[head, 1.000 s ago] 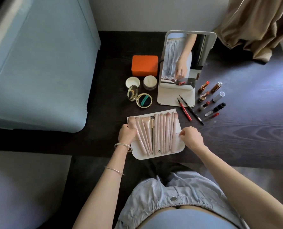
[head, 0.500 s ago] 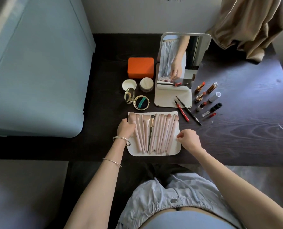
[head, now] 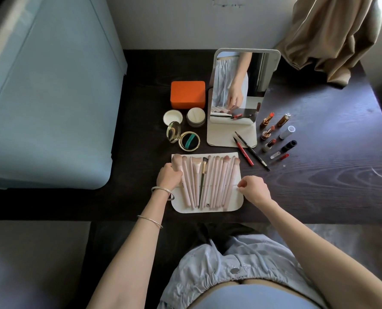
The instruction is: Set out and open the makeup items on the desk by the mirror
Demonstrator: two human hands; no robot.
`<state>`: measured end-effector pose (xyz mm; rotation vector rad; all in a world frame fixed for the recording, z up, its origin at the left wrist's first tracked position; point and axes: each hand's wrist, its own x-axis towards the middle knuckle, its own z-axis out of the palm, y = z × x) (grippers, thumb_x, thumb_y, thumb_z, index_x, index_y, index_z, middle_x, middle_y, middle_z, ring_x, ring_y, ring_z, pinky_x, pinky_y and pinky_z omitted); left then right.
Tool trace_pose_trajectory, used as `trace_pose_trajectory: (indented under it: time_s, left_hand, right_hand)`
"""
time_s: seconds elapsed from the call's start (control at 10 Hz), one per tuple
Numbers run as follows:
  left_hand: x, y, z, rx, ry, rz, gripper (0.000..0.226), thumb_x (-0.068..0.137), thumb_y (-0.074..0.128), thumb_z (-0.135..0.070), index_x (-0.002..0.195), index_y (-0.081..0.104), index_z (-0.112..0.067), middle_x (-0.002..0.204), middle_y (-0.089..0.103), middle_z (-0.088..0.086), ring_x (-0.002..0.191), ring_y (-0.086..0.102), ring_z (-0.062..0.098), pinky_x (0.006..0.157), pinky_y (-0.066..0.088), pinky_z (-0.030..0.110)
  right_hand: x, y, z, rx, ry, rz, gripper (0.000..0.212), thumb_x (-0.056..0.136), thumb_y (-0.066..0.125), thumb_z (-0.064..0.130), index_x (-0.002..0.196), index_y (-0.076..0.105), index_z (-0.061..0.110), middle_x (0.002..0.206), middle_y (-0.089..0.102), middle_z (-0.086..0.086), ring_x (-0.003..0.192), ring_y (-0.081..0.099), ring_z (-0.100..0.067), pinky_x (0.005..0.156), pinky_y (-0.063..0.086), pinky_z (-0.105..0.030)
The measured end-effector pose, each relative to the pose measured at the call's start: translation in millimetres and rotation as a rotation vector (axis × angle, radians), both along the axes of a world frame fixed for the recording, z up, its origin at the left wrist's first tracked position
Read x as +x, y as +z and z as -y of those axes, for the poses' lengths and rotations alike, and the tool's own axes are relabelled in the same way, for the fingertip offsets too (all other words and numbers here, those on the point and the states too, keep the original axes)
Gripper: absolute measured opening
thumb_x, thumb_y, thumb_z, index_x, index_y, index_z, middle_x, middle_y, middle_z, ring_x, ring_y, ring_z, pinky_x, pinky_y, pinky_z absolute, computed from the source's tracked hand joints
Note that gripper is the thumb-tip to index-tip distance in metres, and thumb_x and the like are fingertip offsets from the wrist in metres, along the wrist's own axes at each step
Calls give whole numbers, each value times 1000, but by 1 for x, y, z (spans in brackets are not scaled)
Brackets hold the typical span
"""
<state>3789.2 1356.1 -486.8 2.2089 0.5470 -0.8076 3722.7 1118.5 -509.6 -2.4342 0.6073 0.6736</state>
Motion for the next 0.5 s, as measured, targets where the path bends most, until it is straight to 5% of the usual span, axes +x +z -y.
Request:
trace_pose_trajectory:
  time_s: [0.5]
  left_hand:
    - [-44,50,-2,-342,-99,202,55,90,57,-15,142,38,-13,144,43,7,132,41,21,99,34,28]
  right_hand:
    - [-24,48,-22,320,-42,336,60,81,73,26,133,50,9,134,55,-7,121,53,-18,104,40,-32]
